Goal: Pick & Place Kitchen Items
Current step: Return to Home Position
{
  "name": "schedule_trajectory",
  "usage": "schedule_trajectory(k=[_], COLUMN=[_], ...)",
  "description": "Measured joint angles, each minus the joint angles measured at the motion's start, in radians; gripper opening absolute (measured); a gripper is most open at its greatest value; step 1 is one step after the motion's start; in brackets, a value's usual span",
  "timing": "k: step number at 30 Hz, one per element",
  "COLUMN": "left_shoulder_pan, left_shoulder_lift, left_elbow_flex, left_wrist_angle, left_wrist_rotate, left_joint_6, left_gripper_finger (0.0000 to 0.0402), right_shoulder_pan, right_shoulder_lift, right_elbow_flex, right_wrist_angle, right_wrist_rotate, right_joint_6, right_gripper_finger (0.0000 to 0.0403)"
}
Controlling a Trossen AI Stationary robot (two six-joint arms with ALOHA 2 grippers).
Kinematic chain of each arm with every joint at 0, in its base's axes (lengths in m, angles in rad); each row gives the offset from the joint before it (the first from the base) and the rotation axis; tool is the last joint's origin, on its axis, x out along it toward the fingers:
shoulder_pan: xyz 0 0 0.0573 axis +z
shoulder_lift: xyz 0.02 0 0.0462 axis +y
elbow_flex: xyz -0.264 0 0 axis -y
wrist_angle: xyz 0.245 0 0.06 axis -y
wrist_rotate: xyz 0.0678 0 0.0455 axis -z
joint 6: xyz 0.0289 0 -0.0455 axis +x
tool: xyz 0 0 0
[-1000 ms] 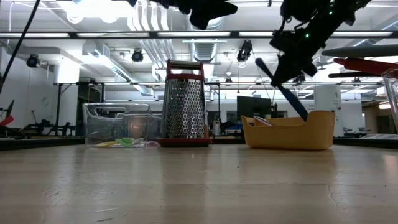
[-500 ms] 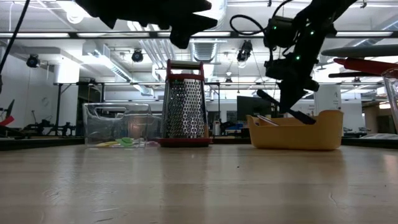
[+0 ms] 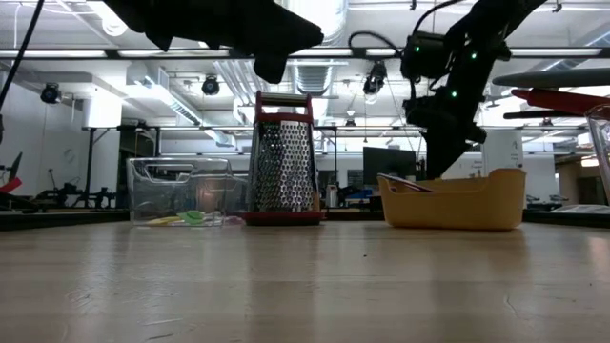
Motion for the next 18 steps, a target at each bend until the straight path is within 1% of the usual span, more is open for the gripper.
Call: schedule_trajectory(k=[2,3,7,9,11,13,15,16,18], left_shoulder_pan=[-0.001,-0.001,-0.002,-0.002,-0.002,-0.002,-0.002,-0.005,-0.020], left_shoulder_lift=[-0.002,-0.003,-0.021,-0.036,-0.056,-0.081,-0.119,-0.138,-0.174], left_elbow_flex=[0.000,0.000,0.000,-0.005,-0.019,-0.042,-0.071,-0.087,-0.125], left_wrist_angle=[0.000,0.000,-0.003,-0.001,-0.004,-0.002,-0.001,0.000,0.004], left_wrist_rotate=[0.000,0.000,0.000,0.000,0.000,0.000,-0.007,-0.026,-0.106], left_joint_6=[0.001,0.001,0.001,0.001,0.001,-0.004,-0.011,-0.017,-0.034], left_gripper_finger=[0.0019,0.0011,0.0008,0.0005,0.0004,0.0006,0.0006,0.0006,0.0004], right_shoulder_pan=[0.006,0.010,0.038,0.060,0.090,0.120,0.144,0.156,0.182], right_shoulder_lift=[-0.038,-0.059,-0.171,-0.232,-0.292,-0.354,-0.416,-0.446,-0.497], right_elbow_flex=[0.002,0.002,0.002,-0.002,-0.012,-0.031,-0.063,-0.086,-0.138], right_wrist_angle=[-0.006,-0.008,-0.010,-0.006,0.018,0.068,0.153,0.214,0.345], right_wrist_rotate=[-0.004,-0.004,0.000,0.001,-0.001,-0.012,-0.046,-0.067,-0.122], right_joint_6=[-0.012,-0.013,-0.019,-0.029,-0.061,-0.099,-0.125,-0.137,-0.173], right_gripper_finger=[0.0127,0.0132,0.0133,0.0119,0.0095,0.0062,0.0025,0.0018,0.0014])
